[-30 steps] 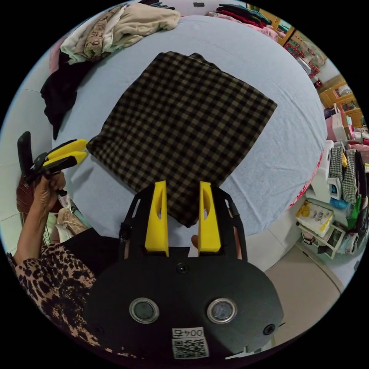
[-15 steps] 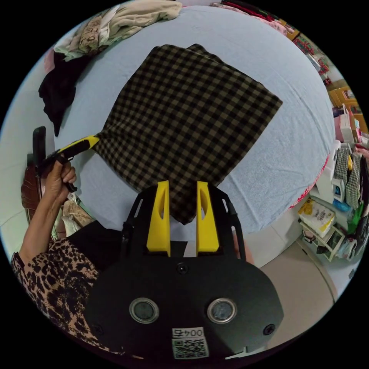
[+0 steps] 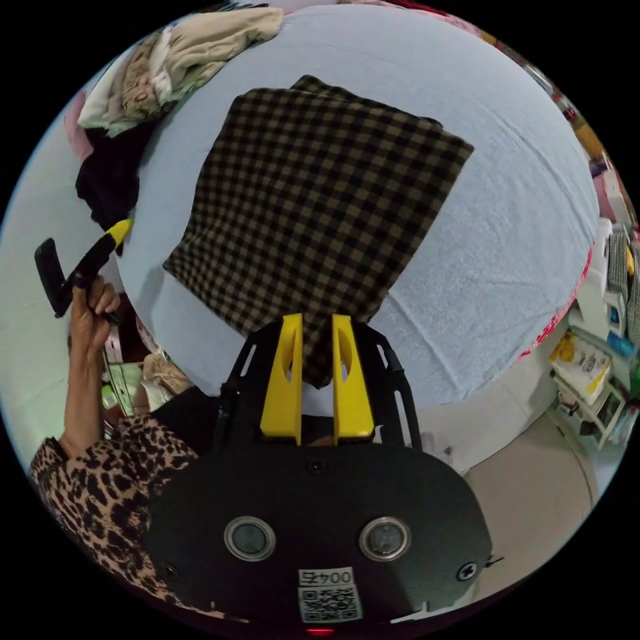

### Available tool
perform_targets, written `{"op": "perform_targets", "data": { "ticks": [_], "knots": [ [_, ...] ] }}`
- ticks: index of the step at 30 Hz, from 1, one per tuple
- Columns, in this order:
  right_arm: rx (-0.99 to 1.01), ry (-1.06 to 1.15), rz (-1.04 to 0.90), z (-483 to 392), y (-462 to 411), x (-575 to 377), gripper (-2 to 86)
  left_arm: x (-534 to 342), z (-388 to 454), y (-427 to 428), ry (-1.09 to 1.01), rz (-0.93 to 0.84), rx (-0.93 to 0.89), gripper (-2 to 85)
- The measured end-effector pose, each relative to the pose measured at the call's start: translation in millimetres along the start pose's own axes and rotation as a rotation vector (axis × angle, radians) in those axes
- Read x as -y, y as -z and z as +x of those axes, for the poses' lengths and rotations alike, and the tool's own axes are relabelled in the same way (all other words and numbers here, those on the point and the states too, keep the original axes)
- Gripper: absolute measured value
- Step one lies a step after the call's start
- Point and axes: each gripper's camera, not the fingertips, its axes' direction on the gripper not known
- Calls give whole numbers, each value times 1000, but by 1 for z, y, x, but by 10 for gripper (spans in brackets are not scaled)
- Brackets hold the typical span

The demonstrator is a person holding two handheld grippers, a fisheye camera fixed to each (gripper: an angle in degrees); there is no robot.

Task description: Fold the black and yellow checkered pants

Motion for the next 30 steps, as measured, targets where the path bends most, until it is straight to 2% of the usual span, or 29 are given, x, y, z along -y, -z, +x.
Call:
{"op": "perform_targets", "data": {
  "ticks": [5,10,12,14,16,20,23,26,30],
  "knots": [
    [-63,62,-11,-4,-2,5,75,71,30,-54,-67,-73,-97,76],
    [-88,98,-50,-2,-3,13,75,120,52,-118,-58,-168,-114,119],
    [-77,109,-56,2,-3,14,75,130,56,-138,-51,-206,-97,119],
    [-59,119,-64,8,-2,15,74,139,62,-152,-63,-204,-111,77],
    [-56,124,-72,11,-1,16,73,146,74,-152,-92,-171,-43,43],
    [-66,141,-103,16,0,19,70,162,112,-171,-229,-213,100,29],
    [-54,146,-124,23,1,21,70,160,104,-198,-204,-263,140,27],
    [-51,158,-144,29,3,22,68,150,81,-212,-103,-229,7,30],
    [-64,171,-157,36,6,19,68,146,85,-212,-72,-214,-70,42]
  ]
}}
